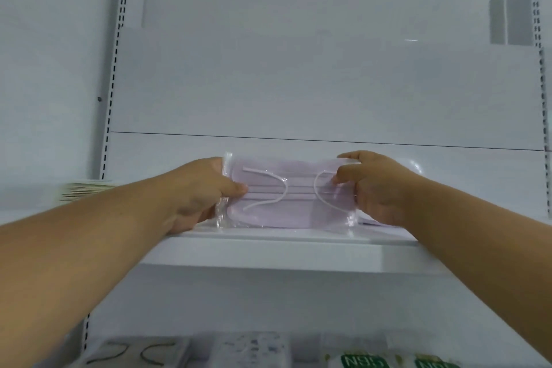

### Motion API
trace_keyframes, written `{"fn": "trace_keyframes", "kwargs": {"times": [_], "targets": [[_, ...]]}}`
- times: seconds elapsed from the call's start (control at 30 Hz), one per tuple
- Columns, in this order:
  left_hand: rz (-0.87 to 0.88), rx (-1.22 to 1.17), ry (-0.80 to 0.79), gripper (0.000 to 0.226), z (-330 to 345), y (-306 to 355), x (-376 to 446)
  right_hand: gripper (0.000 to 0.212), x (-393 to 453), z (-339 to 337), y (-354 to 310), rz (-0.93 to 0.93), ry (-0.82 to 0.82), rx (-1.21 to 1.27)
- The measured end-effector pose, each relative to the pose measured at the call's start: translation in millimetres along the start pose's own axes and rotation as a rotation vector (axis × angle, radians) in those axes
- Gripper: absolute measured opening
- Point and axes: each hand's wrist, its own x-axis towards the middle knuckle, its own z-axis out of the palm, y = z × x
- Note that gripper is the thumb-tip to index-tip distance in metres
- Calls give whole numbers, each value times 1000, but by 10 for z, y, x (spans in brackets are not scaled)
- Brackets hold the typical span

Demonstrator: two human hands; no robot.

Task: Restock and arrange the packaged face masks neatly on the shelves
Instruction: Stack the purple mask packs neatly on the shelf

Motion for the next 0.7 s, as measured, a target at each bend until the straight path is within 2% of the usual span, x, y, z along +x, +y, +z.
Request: {"fn": "trace_keyframes", "kwargs": {"times": [0.1, 0.17, 0.3, 0.43, 0.53, 0.6, 0.63, 0.7], "targets": [[32, -42, 145, 23, -9, -1, 24, 19, -101, 58, -1, 12, 37, -37], [53, -163, 227, 23, -79, 5, 67, 3, -175, 73, 23, 62, 56, -63], [105, -482, 295, 17, -127, 90, 81, 21, -260, 205, 33, 65, 53, 67], [92, -683, 259, 17, 16, 184, 64, 24, -316, 675, -9, 20, -84, 185], [25, -642, 165, 34, 158, 145, 29, 25, -261, 991, -57, -59, -31, 372], [-16, -546, 163, 41, 139, 102, 7, 24, -207, 1052, -99, -106, 68, 377], [-4, -488, 193, 49, 88, 87, 20, 25, -178, 1043, -112, -139, 91, 290], [87, -317, 295, 72, -79, 97, 72, 25, -150, 978, -147, -265, 88, -115]]}}
